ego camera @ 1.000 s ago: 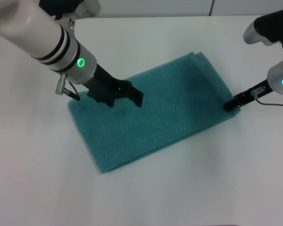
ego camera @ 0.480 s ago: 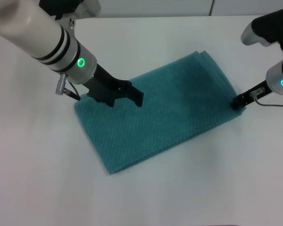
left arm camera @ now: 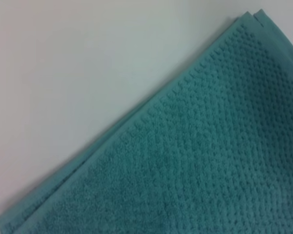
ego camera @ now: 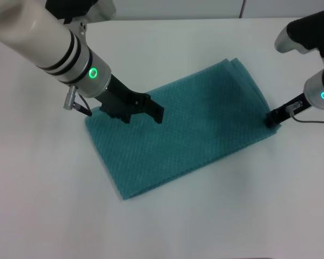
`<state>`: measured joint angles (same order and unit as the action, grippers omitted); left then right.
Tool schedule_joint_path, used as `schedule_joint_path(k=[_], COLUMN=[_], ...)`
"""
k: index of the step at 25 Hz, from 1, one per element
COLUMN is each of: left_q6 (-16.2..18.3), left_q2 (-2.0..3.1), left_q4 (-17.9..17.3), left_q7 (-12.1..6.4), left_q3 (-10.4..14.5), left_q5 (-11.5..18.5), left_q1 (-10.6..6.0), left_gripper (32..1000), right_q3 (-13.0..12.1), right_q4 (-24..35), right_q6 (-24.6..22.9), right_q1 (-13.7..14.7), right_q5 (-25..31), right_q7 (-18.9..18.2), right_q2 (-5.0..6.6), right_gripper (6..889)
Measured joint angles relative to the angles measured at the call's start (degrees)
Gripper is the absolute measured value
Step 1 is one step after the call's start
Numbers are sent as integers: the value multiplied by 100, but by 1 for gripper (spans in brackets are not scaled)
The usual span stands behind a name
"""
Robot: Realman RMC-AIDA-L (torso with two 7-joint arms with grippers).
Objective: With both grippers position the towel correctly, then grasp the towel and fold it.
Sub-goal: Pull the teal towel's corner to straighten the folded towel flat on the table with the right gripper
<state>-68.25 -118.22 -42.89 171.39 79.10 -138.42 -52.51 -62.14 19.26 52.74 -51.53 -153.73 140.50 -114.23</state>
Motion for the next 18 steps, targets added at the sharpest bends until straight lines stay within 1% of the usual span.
schedule_joint_path(k=[6, 13, 18], left_q6=[5, 5, 5], left_q2=[10, 27, 30], left_q4=[8, 62, 62], left_q7=[0, 0, 0], left_q3=[0, 0, 0], left_q5=[0, 0, 0], left_q1=[29, 49, 73], left_gripper=[875, 874, 873], right_q3=[0, 0, 0], right_q4=[34, 121, 456], right_q6=[271, 707, 1212], right_q1=[1, 3, 62], right_q5=[0, 0, 1], right_q7=[-1, -14, 7], right_q2=[23, 27, 12], right_gripper=[81, 79, 78])
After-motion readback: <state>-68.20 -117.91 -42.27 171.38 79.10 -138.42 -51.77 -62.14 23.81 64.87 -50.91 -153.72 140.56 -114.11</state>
